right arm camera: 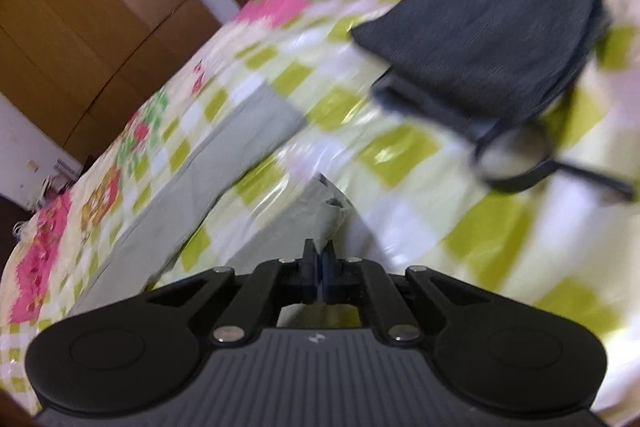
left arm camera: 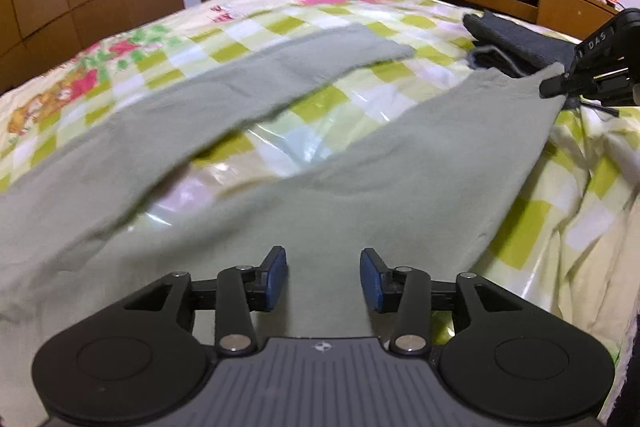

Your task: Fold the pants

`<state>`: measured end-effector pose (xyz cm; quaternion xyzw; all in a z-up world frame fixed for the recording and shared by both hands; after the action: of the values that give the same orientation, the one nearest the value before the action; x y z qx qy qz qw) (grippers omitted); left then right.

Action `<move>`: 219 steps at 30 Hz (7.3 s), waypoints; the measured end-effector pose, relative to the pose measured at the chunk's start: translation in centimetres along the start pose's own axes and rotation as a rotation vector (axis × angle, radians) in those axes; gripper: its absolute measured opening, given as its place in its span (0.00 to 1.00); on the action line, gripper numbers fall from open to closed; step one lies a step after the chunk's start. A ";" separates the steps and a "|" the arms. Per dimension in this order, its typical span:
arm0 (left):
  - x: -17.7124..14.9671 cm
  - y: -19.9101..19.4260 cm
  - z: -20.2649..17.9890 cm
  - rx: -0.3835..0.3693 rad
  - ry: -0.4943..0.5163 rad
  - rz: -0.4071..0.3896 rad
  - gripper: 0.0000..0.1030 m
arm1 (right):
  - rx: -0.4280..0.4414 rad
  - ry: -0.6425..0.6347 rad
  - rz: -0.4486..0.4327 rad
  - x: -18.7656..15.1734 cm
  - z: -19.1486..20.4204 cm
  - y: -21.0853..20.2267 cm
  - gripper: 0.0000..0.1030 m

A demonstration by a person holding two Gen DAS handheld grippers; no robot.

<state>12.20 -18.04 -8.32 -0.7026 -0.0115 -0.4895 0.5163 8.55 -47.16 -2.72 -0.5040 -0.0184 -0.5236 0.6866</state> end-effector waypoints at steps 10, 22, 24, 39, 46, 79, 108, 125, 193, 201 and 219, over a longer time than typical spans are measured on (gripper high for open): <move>-2.2 -5.1 5.1 0.122 -0.018 -0.018 0.54 | -0.228 -0.128 -0.024 -0.9 -3.0 -2.0 0.13; -10.7 -9.9 14.2 0.280 -0.196 0.132 0.57 | -0.082 -0.482 -0.074 -4.6 10.1 -3.9 0.16; -10.4 -11.6 14.7 0.270 -0.219 0.113 0.57 | -0.025 -0.545 -0.035 -6.5 13.1 -3.2 0.17; -3.9 -9.6 37.8 0.376 -0.205 0.069 0.72 | 0.320 -1.237 0.213 -12.1 36.7 11.4 0.34; -3.2 -4.5 48.3 0.337 -0.325 0.109 0.73 | 0.342 -1.384 0.316 -12.4 41.8 22.6 0.38; -2.3 -4.8 50.4 0.342 -0.340 0.117 0.32 | 0.311 -1.462 0.406 -12.5 43.0 26.3 0.00; -19.3 -24.6 33.9 0.336 -0.453 -0.146 0.34 | 0.430 -1.457 0.399 -26.5 30.6 1.2 0.00; -24.0 -26.8 32.2 0.476 -0.455 -0.050 0.39 | 0.497 -1.618 0.337 -29.6 29.8 -3.2 0.06; -1.7 -2.7 8.4 -0.023 0.016 -0.071 0.40 | -0.111 -0.537 0.219 -2.6 23.2 21.1 0.35; -0.7 -3.5 8.1 0.000 0.031 -0.087 0.40 | -0.089 -0.510 0.174 -0.2 23.1 20.5 0.02; -1.6 -2.3 -0.9 -0.092 0.230 -0.006 0.41 | -0.030 -0.021 0.082 -2.9 -0.8 1.3 0.08</move>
<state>9.55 -16.85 -7.80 -0.6646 0.0680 -0.5685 0.4801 7.79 -45.79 -5.57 -0.5202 0.0031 -0.4898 0.6997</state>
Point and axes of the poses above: each gripper's, at about its wrist camera, not at the fingertips, and y roughly the way its jaws point, z to its left, x to its top, the point moved 9 cm from there along y, roughly the way its jaws point, and after that the axes turned 2 degrees about -x, right-handed, at the moved point
